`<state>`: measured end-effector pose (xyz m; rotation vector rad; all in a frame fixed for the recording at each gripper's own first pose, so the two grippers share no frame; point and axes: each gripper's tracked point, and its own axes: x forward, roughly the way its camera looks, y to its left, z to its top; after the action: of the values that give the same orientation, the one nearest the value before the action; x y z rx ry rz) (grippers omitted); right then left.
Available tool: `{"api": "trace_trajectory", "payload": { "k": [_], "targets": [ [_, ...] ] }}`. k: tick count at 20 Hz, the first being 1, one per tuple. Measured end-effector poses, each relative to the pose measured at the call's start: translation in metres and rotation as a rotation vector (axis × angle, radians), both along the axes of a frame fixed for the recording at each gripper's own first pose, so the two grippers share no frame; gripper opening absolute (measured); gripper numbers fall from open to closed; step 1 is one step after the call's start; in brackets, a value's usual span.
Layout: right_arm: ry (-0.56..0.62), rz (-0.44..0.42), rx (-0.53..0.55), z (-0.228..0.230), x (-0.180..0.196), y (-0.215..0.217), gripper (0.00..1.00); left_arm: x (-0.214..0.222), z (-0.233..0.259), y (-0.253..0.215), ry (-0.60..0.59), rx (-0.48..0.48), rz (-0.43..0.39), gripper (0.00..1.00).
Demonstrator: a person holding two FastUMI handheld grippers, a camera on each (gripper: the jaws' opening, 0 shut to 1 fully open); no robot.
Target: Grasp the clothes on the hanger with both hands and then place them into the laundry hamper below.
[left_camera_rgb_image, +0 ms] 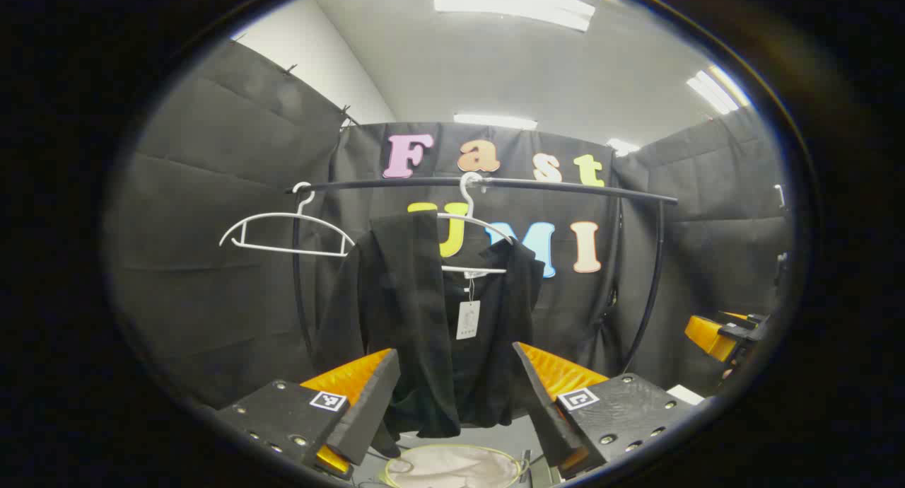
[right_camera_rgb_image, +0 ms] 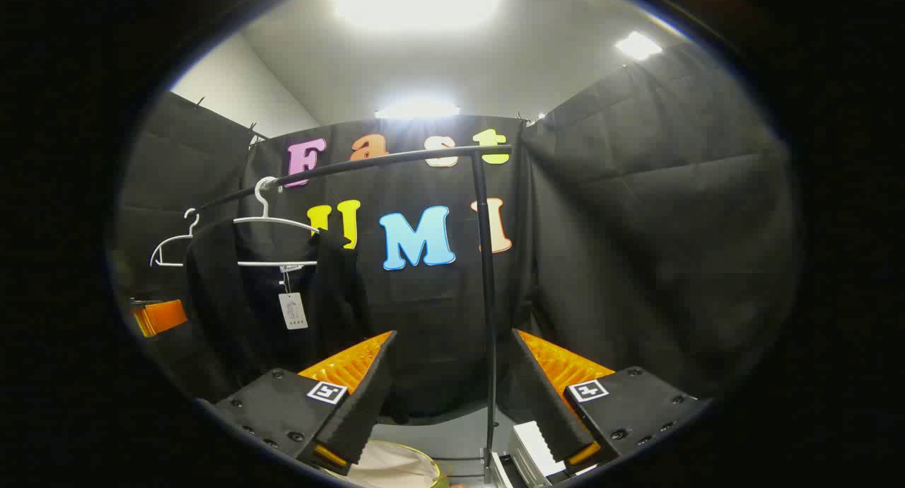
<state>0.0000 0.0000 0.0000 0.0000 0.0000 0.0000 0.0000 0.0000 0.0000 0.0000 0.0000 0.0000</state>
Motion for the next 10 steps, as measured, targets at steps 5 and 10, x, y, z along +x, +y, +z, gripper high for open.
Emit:
{"api": "trace_trajectory", "payload": {
  "k": [5, 10],
  "targets": [
    [0.009, 0.022, 0.016, 0.001, 0.007, 0.010, 0.98, -0.003, -0.005, -0.001, 0.012, -0.037, 0.005, 0.92],
    [0.008, 0.032, 0.041, 0.003, 0.009, 0.015, 0.98, -0.007, -0.008, -0.013, 0.036, -0.051, -0.037, 0.92]
  ]
}}
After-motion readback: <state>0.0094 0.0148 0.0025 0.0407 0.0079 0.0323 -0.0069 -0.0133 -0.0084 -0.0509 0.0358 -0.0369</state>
